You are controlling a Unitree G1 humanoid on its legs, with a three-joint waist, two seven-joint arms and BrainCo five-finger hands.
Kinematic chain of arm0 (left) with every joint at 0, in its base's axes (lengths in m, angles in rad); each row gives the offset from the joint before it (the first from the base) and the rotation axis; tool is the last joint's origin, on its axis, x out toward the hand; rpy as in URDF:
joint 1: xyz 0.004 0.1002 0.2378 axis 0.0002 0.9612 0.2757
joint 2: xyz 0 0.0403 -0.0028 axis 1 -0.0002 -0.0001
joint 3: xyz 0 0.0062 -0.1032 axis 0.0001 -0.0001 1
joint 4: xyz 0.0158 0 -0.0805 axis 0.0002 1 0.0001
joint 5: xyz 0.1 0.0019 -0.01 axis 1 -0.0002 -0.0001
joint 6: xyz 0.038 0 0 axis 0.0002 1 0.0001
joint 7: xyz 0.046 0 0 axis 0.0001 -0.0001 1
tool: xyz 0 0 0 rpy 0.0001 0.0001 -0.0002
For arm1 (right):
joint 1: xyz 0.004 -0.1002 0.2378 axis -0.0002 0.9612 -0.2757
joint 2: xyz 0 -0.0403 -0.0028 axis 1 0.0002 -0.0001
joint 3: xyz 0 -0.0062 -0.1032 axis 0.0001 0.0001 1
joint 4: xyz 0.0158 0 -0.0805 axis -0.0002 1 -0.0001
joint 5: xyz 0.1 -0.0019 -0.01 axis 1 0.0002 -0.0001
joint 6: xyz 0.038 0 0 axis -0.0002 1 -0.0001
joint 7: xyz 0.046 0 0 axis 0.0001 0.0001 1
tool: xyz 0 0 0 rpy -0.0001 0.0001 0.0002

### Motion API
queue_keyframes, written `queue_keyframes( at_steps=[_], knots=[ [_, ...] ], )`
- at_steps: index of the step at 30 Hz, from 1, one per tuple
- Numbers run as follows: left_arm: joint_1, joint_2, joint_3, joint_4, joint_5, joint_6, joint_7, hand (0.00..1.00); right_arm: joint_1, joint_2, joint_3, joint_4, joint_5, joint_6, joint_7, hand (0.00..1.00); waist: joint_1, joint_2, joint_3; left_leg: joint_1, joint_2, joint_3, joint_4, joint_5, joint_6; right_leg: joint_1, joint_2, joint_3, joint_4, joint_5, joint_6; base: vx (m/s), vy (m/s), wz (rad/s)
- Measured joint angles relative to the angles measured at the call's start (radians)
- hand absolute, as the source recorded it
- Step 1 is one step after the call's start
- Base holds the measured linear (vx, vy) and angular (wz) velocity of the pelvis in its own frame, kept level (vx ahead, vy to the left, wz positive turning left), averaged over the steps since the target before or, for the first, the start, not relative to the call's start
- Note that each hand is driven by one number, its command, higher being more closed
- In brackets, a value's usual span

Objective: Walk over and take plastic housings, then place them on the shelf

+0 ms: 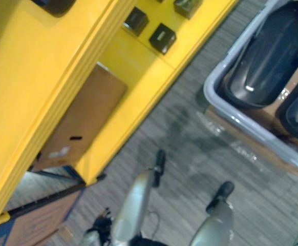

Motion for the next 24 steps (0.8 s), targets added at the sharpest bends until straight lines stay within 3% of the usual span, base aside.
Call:
queue_keyframes(
  at_steps=[3, 8, 13, 16, 20, 24],
  knots=[
    [0.002, -0.001, -0.007, -0.015, 0.008, -0.010, 0.009, 0.00, 0.000, 0.026, 0.006, -0.003, -0.032, 0.002, -0.010, 1.00, 0.000, 0.009, -0.006, 0.015, 0.001, 0.002, -0.005, 0.001, -0.002, 0.008, -0.001, 0.002, 0.002, -0.006, 0.000, 0.00, 0.000, 0.00],
    [0.013, 0.020, -0.041, -0.092, 0.045, -0.058, 0.061, 0.00, 0.000, 0.065, 0.007, -0.027, -0.066, -0.051, -0.091, 1.00, -0.009, 0.010, -0.007, 0.040, 0.002, 0.005, -0.014, 0.002, -0.004, 0.032, 0.001, 0.002, -0.006, -0.006, -0.001, 0.00, 0.000, 0.00],
    [0.064, 0.050, -0.042, -0.230, 0.042, -0.039, 0.106, 0.00, 0.008, 0.093, 0.006, -0.106, -0.170, -0.059, -0.116, 1.00, -0.038, 0.001, -0.001, 0.063, 0.005, 0.006, -0.015, 0.001, -0.002, 0.071, 0.009, 0.001, -0.035, 0.009, 0.003, 0.04, 0.009, -0.03],
    [0.069, 0.068, 0.029, -0.430, -0.007, -0.039, 0.118, 0.00, 0.048, 0.113, 0.004, -0.172, -0.211, -0.059, -0.115, 1.00, -0.041, -0.017, 0.012, 0.097, 0.015, 0.006, -0.025, -0.001, -0.005, 0.106, 0.022, -0.002, -0.052, 0.015, -0.002, 0.01, -0.007, -0.06],
    [-0.024, 0.070, 0.076, -0.722, -0.033, -0.039, 0.109, 0.00, 0.059, 0.172, 0.001, -0.295, -0.264, -0.060, -0.109, 1.00, -0.079, -0.059, 0.040, 0.141, 0.029, 0.027, -0.036, -0.001, -0.006, 0.141, 0.035, 0.012, -0.074, 0.025, -0.010, -0.03, -0.002, -0.13],
    [-0.040, 0.084, 0.087, -0.859, -0.036, -0.008, 0.108, 0.00, 0.103, 0.198, -0.040, -0.381, -0.307, -0.054, -0.107, 1.00, -0.106, -0.086, 0.058, 0.168, 0.038, 0.043, -0.050, 0.000, -0.006, 0.165, 0.045, 0.022, -0.105, 0.042, -0.008, 0.00, 0.010, -0.15]
  ],
)
